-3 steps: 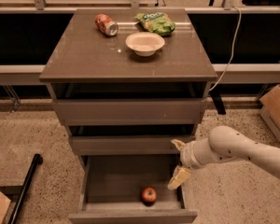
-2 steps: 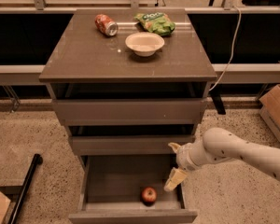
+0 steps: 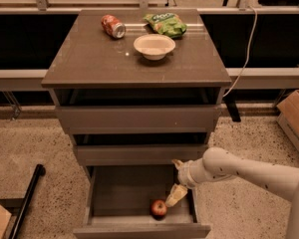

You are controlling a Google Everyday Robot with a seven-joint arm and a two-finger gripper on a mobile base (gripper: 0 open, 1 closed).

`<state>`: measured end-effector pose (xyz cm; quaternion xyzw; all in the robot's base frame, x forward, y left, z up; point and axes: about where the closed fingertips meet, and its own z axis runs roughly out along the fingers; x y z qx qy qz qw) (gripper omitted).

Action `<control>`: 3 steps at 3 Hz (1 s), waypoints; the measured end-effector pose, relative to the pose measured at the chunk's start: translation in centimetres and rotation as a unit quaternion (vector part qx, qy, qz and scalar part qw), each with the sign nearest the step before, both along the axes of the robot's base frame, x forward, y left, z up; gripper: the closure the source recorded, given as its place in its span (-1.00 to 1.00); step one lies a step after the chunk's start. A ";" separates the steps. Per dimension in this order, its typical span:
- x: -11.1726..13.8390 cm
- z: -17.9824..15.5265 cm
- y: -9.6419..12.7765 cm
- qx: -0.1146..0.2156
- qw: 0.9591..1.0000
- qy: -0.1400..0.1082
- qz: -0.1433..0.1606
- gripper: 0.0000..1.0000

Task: Pick apple from bottom drawer and place on counter

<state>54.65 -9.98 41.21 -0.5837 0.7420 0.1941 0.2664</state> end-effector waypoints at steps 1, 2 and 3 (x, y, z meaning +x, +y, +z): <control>0.9 -4.8 0.5 -0.002 1.000 0.012 -0.016 -1.00; 1.0 -8.3 0.8 -0.002 0.999 0.025 -0.032 -1.00; 0.6 -12.1 1.3 -0.005 0.998 0.046 -0.049 -1.00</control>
Offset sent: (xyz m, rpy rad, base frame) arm 0.0147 0.0080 -0.1265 -0.0062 0.0786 -0.1107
